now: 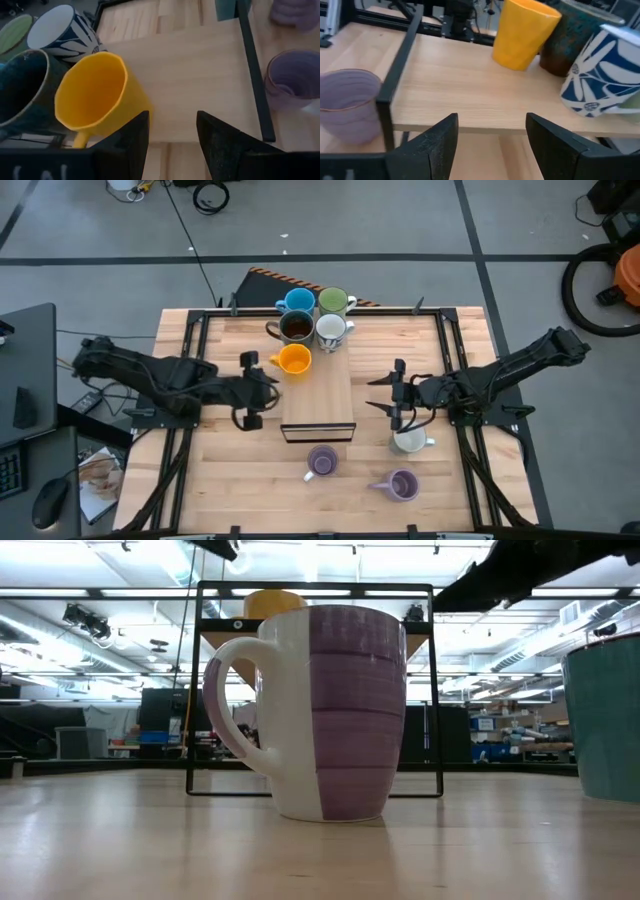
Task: Place coffee mugs
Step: Put the light blue mug on the shelf
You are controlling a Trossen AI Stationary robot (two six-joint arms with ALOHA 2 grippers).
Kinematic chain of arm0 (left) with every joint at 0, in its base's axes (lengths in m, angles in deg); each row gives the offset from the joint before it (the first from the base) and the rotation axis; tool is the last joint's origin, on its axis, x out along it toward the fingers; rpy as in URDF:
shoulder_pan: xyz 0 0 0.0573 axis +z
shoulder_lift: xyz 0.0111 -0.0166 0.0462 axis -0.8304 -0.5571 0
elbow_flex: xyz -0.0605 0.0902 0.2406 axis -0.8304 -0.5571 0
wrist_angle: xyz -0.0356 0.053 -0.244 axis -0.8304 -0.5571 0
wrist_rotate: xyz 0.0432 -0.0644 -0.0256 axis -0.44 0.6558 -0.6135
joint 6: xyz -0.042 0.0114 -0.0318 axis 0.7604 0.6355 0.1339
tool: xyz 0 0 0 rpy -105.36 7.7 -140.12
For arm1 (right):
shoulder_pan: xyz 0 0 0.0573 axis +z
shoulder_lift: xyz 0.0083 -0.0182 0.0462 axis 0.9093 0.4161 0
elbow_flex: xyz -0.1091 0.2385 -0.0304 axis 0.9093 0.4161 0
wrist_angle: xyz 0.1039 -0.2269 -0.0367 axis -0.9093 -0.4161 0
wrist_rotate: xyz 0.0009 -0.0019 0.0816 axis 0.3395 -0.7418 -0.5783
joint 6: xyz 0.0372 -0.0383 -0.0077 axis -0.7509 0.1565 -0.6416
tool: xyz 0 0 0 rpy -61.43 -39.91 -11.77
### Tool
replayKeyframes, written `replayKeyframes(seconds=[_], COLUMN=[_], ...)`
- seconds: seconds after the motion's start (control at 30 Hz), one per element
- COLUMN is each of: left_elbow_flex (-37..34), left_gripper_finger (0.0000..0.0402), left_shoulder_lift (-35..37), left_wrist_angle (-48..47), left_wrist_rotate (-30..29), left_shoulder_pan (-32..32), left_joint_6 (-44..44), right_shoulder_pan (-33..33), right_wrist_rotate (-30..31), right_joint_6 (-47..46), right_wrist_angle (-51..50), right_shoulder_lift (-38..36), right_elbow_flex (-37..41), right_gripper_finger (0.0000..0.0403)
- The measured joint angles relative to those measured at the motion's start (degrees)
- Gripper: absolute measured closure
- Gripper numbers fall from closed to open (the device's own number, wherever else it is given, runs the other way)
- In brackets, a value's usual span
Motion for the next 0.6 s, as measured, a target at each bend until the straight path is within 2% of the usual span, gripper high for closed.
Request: replayKeyframes(seconds=[0.33, 0.47, 0.6], left_elbow_flex=[-17.0, -23.6, -29.2], left_gripper_finger=[0.0230, 0.0230, 0.0230], left_shoulder_lift=[6.9, 9.9, 13.5], left_wrist_angle=[13.3, 20.6, 26.6], left_wrist_rotate=[-0.2, -0.2, -2.3], left_shoulder_pan=[-1.2, -2.4, -3.0], left_joint_6=[1.7, 0.9, -0.6], right_shoulder_pan=[0.6, 1.7, 3.7], right_wrist_rotate=[-2.3, -6.1, -6.2], right_joint_6=[-13.7, -18.6, -21.6], right_wrist_angle=[-21.3, -28.3, -34.5], right_shoulder_lift=[0.3, 2.6, 6.7], right_elbow_flex=[-8.6, -12.1, -16.8], right_gripper_finger=[0.0181, 0.0181, 0.0182])
